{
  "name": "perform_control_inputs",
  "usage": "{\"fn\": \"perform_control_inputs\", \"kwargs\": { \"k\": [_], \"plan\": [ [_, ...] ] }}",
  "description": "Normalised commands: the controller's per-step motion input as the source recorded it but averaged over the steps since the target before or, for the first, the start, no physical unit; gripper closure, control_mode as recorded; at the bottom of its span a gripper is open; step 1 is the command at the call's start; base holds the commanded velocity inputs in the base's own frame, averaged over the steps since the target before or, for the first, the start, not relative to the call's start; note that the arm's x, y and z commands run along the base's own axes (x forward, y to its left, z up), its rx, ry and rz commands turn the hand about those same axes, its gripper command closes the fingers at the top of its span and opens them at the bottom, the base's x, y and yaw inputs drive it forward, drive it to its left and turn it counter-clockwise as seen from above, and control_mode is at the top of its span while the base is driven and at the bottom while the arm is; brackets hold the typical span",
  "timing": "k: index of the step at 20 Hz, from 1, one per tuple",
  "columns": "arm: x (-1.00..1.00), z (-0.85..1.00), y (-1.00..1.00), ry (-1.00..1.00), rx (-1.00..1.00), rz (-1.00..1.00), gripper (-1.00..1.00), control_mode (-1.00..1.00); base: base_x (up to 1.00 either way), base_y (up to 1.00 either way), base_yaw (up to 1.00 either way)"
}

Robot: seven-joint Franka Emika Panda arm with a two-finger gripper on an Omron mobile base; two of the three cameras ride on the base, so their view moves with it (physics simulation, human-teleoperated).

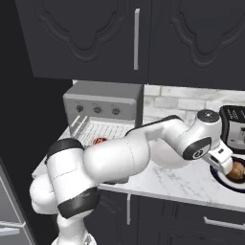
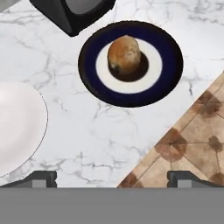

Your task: Open the toaster oven door. Place the bread on the top rack in the toaster oven and place the steak on the bottom rack.

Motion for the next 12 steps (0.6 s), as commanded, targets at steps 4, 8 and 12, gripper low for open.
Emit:
{"fn": "perform_control_inputs", "kwargs": {
  "k": [4, 8, 12],
  "plan": [
    [0.12, -0.38, -0.54, 0.00, 0.00, -0.27, -1.00, -1.00, 0.00, 0.00, 0.00],
    [0.00, -0.08, -0.61, 0.00, 0.07, -0.18, -1.00, -1.00, 0.00, 0.00, 0.00],
    [0.00, -0.03, -0.42, 0.00, 0.12, -0.03, -1.00, -1.00, 0.00, 0.00, 0.00]
  ]
}}
